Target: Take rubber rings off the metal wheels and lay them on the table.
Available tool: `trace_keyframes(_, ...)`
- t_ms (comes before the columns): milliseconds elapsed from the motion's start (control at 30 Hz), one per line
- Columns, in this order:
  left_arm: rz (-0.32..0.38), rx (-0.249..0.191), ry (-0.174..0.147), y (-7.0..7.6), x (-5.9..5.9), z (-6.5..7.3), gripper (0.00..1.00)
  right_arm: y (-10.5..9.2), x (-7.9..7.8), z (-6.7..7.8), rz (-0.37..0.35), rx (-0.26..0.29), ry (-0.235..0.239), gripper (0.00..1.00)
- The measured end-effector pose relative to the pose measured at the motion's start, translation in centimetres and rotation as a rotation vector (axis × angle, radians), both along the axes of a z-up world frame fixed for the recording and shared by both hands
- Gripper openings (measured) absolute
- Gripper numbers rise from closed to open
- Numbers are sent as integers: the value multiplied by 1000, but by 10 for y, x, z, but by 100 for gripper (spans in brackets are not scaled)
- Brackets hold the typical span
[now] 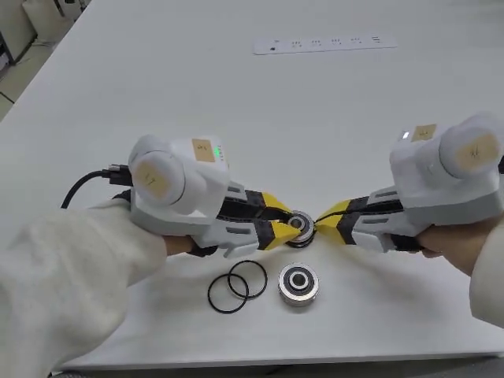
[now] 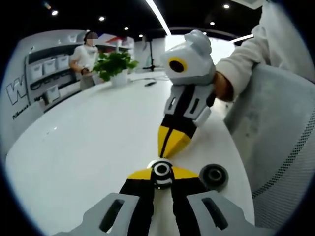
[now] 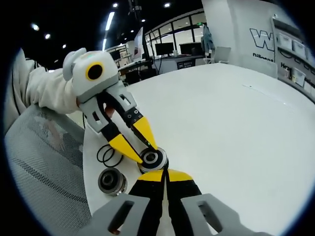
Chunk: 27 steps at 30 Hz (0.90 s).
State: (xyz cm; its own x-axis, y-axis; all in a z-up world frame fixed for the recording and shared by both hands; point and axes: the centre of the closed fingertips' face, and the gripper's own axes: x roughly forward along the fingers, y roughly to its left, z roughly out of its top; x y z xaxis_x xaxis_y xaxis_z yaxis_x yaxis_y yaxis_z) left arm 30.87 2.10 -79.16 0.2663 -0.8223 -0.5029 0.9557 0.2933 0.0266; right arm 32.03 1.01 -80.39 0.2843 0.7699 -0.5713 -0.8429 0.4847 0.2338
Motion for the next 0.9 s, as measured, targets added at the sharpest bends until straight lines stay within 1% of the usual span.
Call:
trace_keyframes(33,0,0,0,0,0,0,13,-1,0,1,-20,20,29,0)
trace_keyframes(100,1,0,0,2,2,-1,13,1,1,5,-50,73,69,0)
trace_keyframes(133,0,0,0,2,2,-2,13,1,1,6,-64,88,93,0)
trace_keyframes(167,0,0,0,2,2,-2,13,1,1,6,-69,95,104,0)
trace_keyframes(233,0,0,-1,2,2,-2,13,0,1,6,-73,98,109,0)
trace_keyframes(267,-1,0,-1,2,2,-2,13,0,1,6,-78,110,123,0)
trace_keyframes(300,-3,1,0,2,2,-2,13,2,-1,8,-84,137,149,0)
trace_keyframes(333,-5,3,0,1,1,-2,13,2,-3,8,-101,156,188,0)
trace_keyframes(367,-6,6,-3,1,2,-2,13,2,-2,9,-94,164,176,0)
trace_keyframes(400,-7,7,-3,1,1,-2,13,2,-2,9,-102,175,192,0)
trace_keyframes(567,-8,10,-5,0,1,-1,13,7,-6,13,-77,175,171,0)
trace_keyframes(700,-9,11,-7,0,1,-1,13,7,-6,14,-81,187,179,0)
trace_keyframes(900,-15,12,-12,0,0,-1,13,9,-9,17,-68,199,179,0)
